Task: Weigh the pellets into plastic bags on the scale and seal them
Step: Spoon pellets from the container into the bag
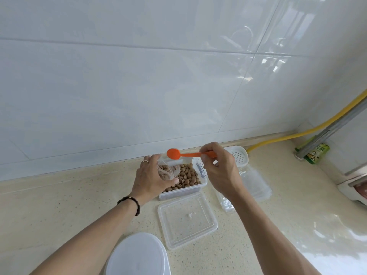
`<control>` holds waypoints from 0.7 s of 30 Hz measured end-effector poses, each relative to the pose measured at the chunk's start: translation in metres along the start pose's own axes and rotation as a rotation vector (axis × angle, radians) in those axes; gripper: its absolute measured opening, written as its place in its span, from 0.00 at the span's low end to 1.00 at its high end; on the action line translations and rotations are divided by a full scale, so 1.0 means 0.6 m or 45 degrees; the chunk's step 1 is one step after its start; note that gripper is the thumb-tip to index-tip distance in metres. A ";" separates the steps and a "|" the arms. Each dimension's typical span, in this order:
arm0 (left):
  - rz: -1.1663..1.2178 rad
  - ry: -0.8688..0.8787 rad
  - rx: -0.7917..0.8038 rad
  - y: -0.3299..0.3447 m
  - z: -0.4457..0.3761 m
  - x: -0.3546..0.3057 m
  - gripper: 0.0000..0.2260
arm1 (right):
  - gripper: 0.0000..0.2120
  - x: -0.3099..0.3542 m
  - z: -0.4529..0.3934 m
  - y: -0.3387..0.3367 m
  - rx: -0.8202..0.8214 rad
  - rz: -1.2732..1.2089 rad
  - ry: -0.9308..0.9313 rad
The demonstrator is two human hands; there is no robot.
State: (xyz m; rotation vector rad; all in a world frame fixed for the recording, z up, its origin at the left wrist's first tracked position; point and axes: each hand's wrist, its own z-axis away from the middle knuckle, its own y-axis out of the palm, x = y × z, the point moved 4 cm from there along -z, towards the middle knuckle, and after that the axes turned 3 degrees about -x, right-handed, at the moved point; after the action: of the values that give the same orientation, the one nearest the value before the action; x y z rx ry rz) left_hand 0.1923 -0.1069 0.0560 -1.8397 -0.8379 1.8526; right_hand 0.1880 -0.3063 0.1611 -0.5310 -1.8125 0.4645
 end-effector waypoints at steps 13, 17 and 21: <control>-0.226 0.124 -0.042 -0.018 0.008 0.042 0.41 | 0.06 -0.133 0.029 0.068 0.146 0.159 0.524; -0.286 0.168 -0.039 -0.022 0.009 0.046 0.42 | 0.06 -0.141 0.034 0.095 0.163 -0.080 0.673; -0.321 0.194 -0.042 -0.024 0.006 0.043 0.41 | 0.08 -0.155 0.033 0.082 -0.057 -0.286 0.921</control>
State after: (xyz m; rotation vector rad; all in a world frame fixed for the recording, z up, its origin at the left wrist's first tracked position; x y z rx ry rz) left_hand 0.1855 -0.0801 0.0460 -1.7765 -0.9987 1.5336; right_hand 0.2001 -0.3198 0.0554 -0.4423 -1.1653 0.0534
